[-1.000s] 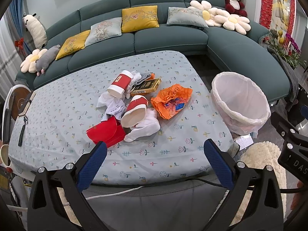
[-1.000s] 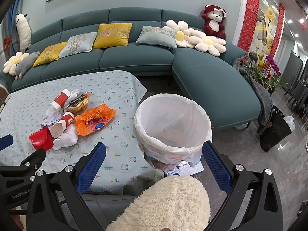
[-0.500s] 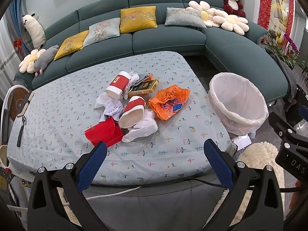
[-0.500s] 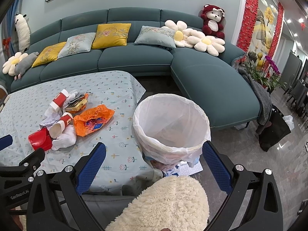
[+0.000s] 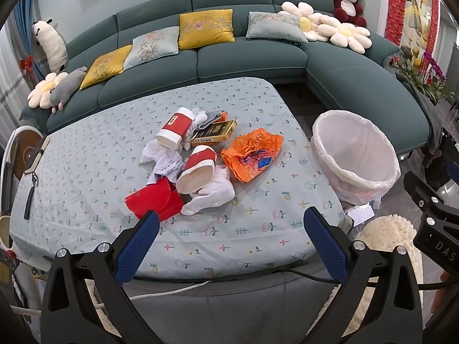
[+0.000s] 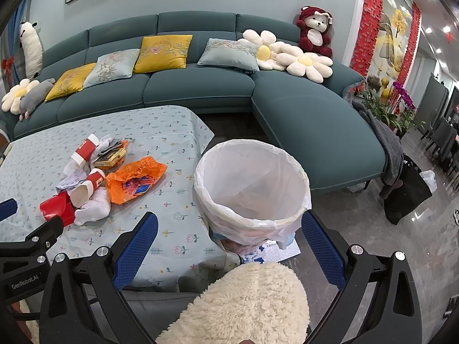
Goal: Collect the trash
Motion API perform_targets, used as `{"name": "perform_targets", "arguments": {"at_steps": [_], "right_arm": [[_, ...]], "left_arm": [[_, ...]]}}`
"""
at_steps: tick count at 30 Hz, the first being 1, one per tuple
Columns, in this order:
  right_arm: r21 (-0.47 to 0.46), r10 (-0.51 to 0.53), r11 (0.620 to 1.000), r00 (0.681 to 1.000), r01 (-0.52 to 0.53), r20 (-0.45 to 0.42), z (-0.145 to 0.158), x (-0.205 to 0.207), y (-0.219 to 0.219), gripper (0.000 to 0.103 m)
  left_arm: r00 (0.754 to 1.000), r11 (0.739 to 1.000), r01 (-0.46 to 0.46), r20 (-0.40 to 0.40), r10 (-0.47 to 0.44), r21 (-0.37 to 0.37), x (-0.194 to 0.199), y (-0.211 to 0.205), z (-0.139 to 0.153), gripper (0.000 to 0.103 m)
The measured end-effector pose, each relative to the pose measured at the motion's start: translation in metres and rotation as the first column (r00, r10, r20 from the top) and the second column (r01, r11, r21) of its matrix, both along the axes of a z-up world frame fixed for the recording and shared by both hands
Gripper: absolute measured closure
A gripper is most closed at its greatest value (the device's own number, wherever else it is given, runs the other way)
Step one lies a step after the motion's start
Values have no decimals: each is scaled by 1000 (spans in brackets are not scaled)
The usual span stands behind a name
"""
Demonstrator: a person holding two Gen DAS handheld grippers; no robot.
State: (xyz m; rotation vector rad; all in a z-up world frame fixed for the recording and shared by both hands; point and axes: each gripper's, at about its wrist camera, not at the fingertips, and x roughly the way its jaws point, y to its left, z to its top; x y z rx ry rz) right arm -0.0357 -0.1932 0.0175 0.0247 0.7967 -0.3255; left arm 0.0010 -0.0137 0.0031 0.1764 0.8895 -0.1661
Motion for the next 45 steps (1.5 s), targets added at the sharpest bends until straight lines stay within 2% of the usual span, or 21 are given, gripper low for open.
{"name": "perform_targets", "arguments": {"at_steps": [10,14,19,23,29,35,39,41,42,45], "right_arm": [[0,8,1000,1000,-8,-12,-8,18,6,7],[-4,39,999,999,-39,-19,-15,33,19,7],[0,73,997,997,-73,-39,-27,55,34,7],[27,95,995,994,-93,-62,-40,73,47,7],[69,124,991,986,-116,-113,-64,97,67,7],[101,165,983,976,-152,-144,-82,119,93,7],[98,208,976,966,-194,-156,-91,129,112,9],[103,226,972,960,-211,-166,-94,132,120,10],[107,234,970,957,-218,-169,-96,134,122,11],[136,269,960,945,-246,-188,-106,140,134,19]], "left_arm": [[1000,1000,-21,17,21,-16,16,10,-10,7],[997,997,-74,24,74,-23,27,24,-18,7],[995,995,-99,-29,99,-1,48,45,-36,7],[988,989,-144,-64,141,-38,65,78,-54,7],[969,976,-214,-133,207,-44,90,120,-86,7],[953,968,-234,-217,212,-86,112,141,-115,7],[954,968,-229,-221,203,-99,119,145,-125,8],[956,969,-219,-224,190,-112,121,145,-127,15],[957,971,-209,-231,177,-120,122,145,-129,24],[955,971,-196,-253,158,-134,125,146,-133,43]]}}
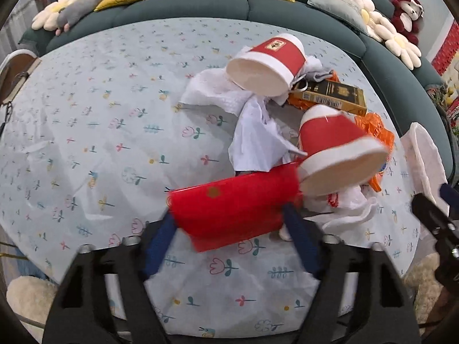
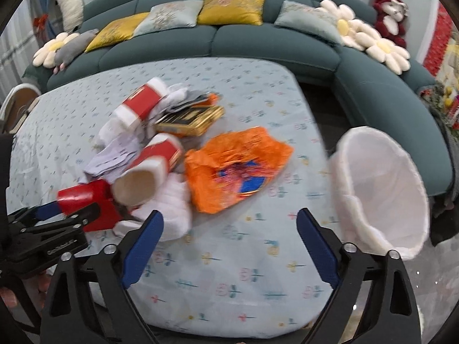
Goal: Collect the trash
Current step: 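Grasp the red paper bag with the left gripper while the right gripper grasps a white glove, then carry the red bag and white glove over the white wastebasket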
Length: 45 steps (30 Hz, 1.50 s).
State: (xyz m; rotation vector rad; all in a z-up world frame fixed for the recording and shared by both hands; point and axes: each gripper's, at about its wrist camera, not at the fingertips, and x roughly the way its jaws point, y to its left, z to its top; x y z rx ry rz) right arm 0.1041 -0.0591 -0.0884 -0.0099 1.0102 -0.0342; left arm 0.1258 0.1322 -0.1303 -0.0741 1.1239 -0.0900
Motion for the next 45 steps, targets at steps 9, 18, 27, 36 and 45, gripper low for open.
{"name": "perform_targets", "arguments": {"at_steps": [9,18,27,36,45], "right_arm": [[76,98,993,992,-92,-77,-31,15,33,48],[120,168,981,979,-154,-113,-47,18,50,87],[127,193,975,979,-182,-72,-30,8,49,95],[134,193,973,980,-187,-37,-11,-4,45,96],[144,173,973,984,-178,50,28,-25,27,96]], "left_arm": [[1000,999,7,-22,-8,-45,-6,7,-4,92],[1000,997,8,-3,-8,-76,-14,12,5,98],[999,995,20,36,-17,-93,-27,9,27,103],[997,994,40,73,-33,-106,-39,4,50,103],[985,987,97,153,-77,-128,-55,-18,92,103]]}}
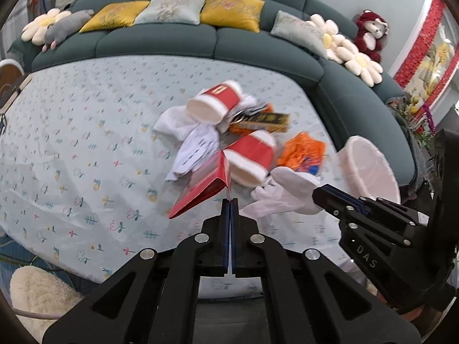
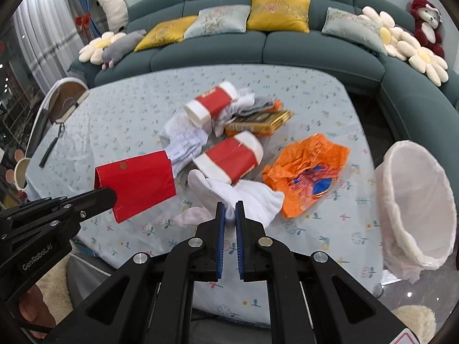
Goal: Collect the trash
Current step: 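Carry the red bag and white glove over the white wastebasket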
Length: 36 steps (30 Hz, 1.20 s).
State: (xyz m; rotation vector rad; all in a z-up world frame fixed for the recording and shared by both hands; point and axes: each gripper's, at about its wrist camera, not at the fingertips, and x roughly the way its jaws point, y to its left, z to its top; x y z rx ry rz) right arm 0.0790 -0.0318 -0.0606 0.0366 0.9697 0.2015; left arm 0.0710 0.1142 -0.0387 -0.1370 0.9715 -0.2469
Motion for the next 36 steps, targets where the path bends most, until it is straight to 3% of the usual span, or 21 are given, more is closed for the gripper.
{"name": "perform_targets", "arguments": {"at_steps": [10,18,26,36], "right_arm": [[12,-94,996,990,93,105,43,-21,-56,96],[11,-208,978,965,209,161,59,-32,-128,96],[0,-333,941,923,339,192,61,-35,-206,96],[-19,-440,893,883,449,163,38,-26,-273,96]], "left_arm": [[988,992,127,91,-125,-19,-6,-63,44,103],[949,961,278,157,-273,-5,0,-148,71,103],[905,915,404,150,-398,-6,17,-228,72,103],[859,865,502,124,-497,-9,33,-308,56,103]]}}
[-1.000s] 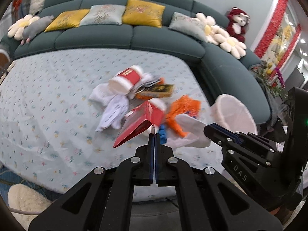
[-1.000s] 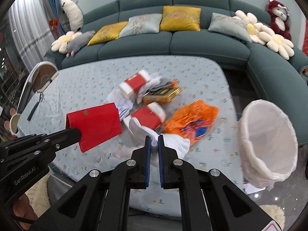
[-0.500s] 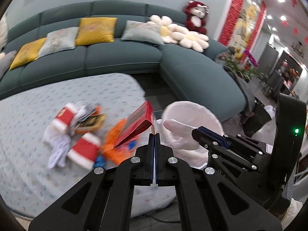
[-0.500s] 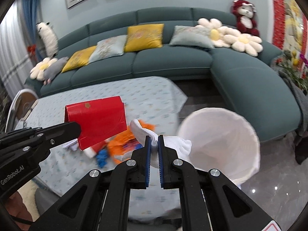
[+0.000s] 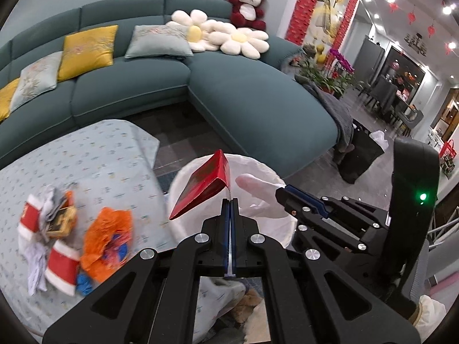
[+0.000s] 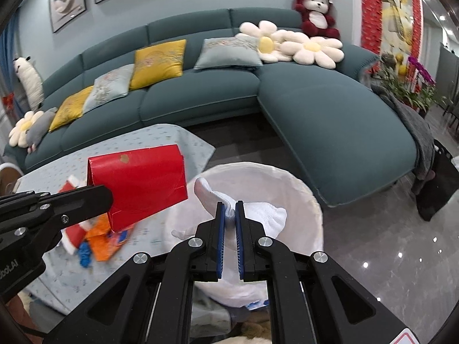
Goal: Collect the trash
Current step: 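Carry the red bag and white glove over the white wastebasket, then open both grippers to drop the bag and glove into the wastebasket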
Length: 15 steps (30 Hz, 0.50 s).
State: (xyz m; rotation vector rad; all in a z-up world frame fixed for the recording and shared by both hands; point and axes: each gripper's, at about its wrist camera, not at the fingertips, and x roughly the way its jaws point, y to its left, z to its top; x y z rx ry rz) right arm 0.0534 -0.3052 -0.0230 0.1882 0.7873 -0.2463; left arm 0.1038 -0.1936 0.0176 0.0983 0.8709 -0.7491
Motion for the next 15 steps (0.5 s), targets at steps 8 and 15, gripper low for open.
{"name": "perform_targets", "arguments": {"at_steps": [8,15], "right_arm": [[4,-66,998,997,66,-34,-16,16,-25,93],[-16,-73,997,997,73,-28,-15,19,-22,64]], "left_arm": [[999,1000,3,-32,-3,-4,16,-23,-16,102],[998,999,-46,-38,46,12,20,-10,-24,85]]}}
